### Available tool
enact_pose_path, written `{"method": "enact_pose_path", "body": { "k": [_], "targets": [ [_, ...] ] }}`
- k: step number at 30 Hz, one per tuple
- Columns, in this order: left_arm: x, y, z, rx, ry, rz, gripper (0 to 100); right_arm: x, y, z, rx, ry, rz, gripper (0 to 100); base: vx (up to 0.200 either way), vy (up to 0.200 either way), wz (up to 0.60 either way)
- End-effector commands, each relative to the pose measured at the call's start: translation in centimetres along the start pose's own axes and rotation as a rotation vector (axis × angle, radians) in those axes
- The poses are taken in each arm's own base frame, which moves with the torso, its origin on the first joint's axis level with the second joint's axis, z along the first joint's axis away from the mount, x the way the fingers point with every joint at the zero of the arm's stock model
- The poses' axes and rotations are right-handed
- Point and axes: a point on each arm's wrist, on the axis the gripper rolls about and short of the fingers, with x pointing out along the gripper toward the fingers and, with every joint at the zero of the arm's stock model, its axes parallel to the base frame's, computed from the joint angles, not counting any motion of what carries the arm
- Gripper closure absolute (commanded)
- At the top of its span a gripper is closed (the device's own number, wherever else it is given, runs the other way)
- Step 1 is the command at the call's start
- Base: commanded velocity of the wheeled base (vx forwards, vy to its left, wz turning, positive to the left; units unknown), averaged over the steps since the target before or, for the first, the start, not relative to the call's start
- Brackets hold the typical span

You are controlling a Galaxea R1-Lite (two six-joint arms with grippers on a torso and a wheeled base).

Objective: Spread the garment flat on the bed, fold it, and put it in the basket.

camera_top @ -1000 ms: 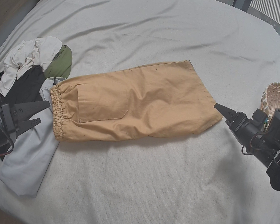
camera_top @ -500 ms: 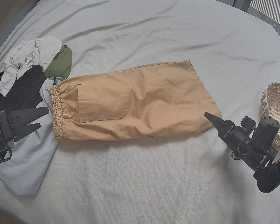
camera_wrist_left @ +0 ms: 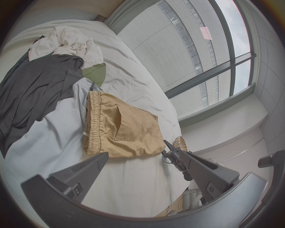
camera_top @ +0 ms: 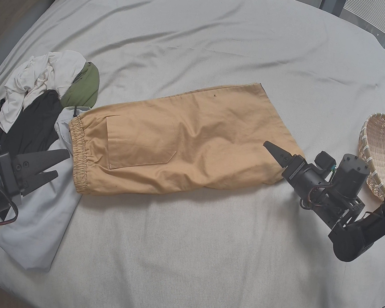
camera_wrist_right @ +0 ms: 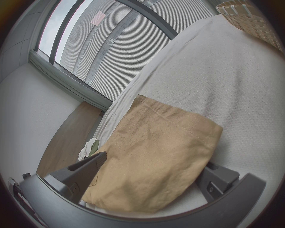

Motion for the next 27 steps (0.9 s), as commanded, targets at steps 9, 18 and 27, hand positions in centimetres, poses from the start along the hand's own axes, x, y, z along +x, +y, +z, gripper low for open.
{"method": "enact_pose_path", "body": {
  "k": [9, 18, 27],
  "targets": [
    [1.0, 0.9, -0.2, -0.021, 0.032, 0.032, 0, 0.6, -0.3, -0.7, 0.02, -0.046, 0.0, 100, 0.0, 0.0, 0.0],
    [0.9, 0.6, -0.1, -0.015, 0.022, 0.023, 0, -1.4, 0.5, 0.6, 0.033, -0.083, 0.011, 100, 0.0, 0.0, 0.0],
    [0.9, 0.7, -0.2, -0.021, 0.028, 0.028, 0, -7.0, 1.5, 1.5, 0.028, -0.077, -0.028, 100, 0.0, 0.0, 0.0]
  ]
}}
